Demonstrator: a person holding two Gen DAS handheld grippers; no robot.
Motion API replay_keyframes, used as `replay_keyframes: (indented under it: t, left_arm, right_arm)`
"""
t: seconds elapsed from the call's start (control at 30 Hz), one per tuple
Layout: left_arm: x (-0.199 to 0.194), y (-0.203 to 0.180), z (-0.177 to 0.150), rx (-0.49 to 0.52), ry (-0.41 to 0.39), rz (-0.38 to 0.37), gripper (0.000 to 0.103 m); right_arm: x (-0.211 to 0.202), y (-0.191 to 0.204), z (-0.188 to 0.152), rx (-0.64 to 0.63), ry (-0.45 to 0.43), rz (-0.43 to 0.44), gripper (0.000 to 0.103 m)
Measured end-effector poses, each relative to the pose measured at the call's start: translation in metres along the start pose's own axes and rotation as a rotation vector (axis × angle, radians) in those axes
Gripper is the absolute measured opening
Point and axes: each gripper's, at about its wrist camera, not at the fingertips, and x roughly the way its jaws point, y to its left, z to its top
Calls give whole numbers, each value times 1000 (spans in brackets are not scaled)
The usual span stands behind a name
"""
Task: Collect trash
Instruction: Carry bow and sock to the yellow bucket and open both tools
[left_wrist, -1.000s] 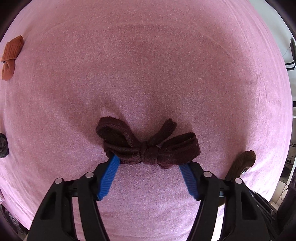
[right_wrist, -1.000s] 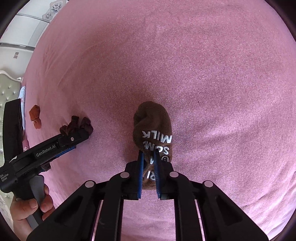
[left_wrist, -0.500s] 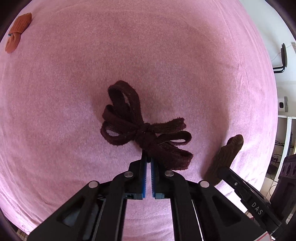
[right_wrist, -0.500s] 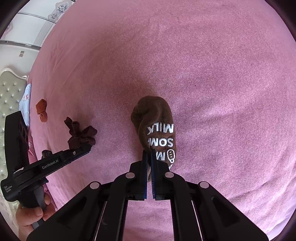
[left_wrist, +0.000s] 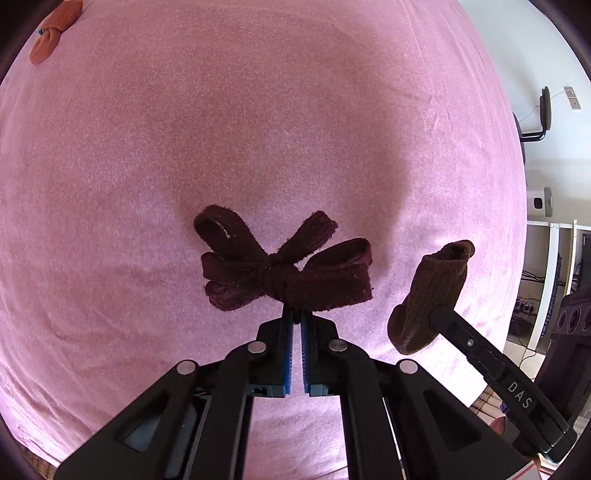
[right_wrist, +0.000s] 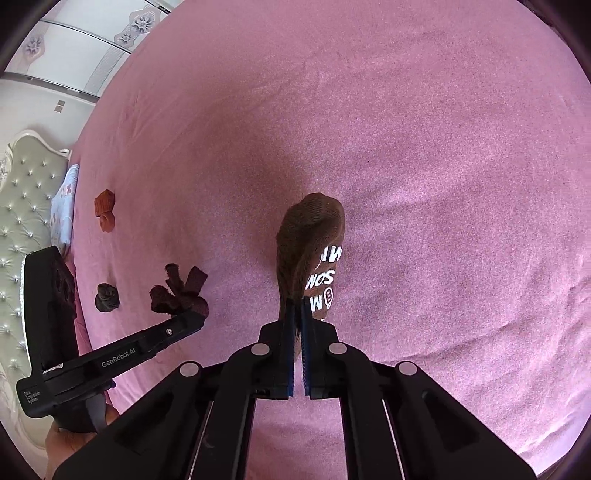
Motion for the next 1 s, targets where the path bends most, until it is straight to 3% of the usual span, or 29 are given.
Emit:
replay_keyframes:
  t: [0.17, 0.7, 1.0]
  left_arm:
    - [-8, -19, -33, 31, 2, -22, 4]
    - [-26, -66, -98, 191, 40, -44, 4]
    - [-25, -96, -163, 321, 59, -42, 4]
  right_arm:
    - [-19, -7, -24, -2, -1, 8, 4]
    - [-74, -36, -127, 82, -59, 13, 4]
    - [-109, -65, -190, 152, -113, 17, 4]
